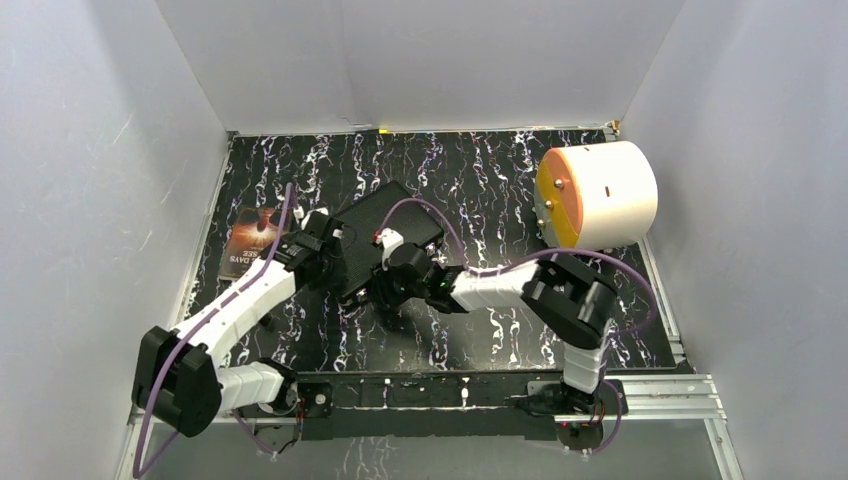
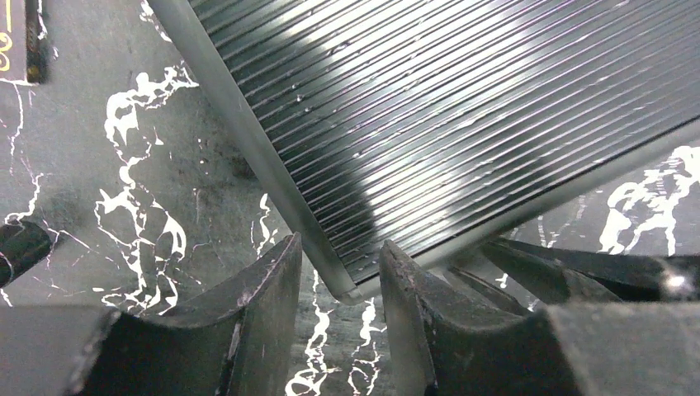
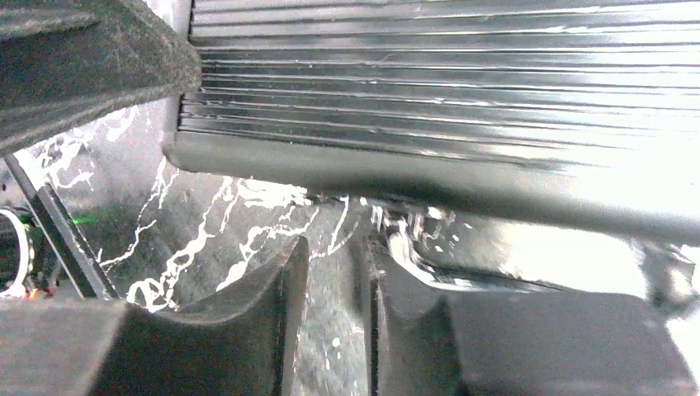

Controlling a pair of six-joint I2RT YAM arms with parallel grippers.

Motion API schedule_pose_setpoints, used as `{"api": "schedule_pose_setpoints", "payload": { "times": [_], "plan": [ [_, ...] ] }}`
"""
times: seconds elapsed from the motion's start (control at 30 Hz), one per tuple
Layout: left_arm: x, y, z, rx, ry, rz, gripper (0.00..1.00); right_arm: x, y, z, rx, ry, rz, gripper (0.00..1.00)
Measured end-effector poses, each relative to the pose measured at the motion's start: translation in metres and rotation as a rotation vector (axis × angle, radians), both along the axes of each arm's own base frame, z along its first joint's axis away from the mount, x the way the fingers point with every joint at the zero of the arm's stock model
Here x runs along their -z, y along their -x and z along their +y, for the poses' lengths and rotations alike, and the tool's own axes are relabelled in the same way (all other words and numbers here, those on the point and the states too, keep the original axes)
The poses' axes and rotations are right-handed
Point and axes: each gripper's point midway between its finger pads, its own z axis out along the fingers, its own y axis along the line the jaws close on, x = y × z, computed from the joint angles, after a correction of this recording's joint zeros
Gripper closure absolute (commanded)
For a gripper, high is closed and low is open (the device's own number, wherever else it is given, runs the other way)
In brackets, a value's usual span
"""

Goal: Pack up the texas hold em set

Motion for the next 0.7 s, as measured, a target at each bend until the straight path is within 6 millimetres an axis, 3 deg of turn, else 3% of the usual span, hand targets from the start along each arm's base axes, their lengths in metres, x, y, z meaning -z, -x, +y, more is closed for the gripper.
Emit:
{"api": "schedule_pose_setpoints", "payload": {
  "times": [0.07,0.17,0.27,0.4,0.47,0.6,0.7],
  "plan": [
    [-0.011,-0.004,-0.001,0.012,0.009,-0.036,0.55,-0.013,0.000,-0.010,0.019,0.005,-0.019,0.45],
    [-0.034,-0.009,0.000,0.032,0.026,-0.127,0.48,-0.049,-0.004,-0.034,0.083,0.018,-0.070,0.33],
    [-0.055,-0.009,0.003,0.056,0.035,-0.211,0.31,-0.098,-0.008,-0.063,0.159,0.008,-0.140,0.27],
    [-0.091,-0.004,0.009,0.094,0.061,-0.349,0.08,-0.147,-0.013,-0.108,0.265,0.020,-0.237,0.16],
    [-0.114,0.000,0.012,0.124,0.070,-0.425,0.02,-0.160,-0.017,-0.130,0.317,0.064,-0.285,0.10],
    [-0.180,0.012,0.020,0.155,0.107,-0.632,0.02,-0.185,-0.026,-0.172,0.410,0.167,-0.383,0.06],
    [-0.233,0.029,0.037,0.132,0.120,-0.802,0.02,-0.211,-0.030,-0.196,0.463,0.191,-0.456,0.05]
  ]
}}
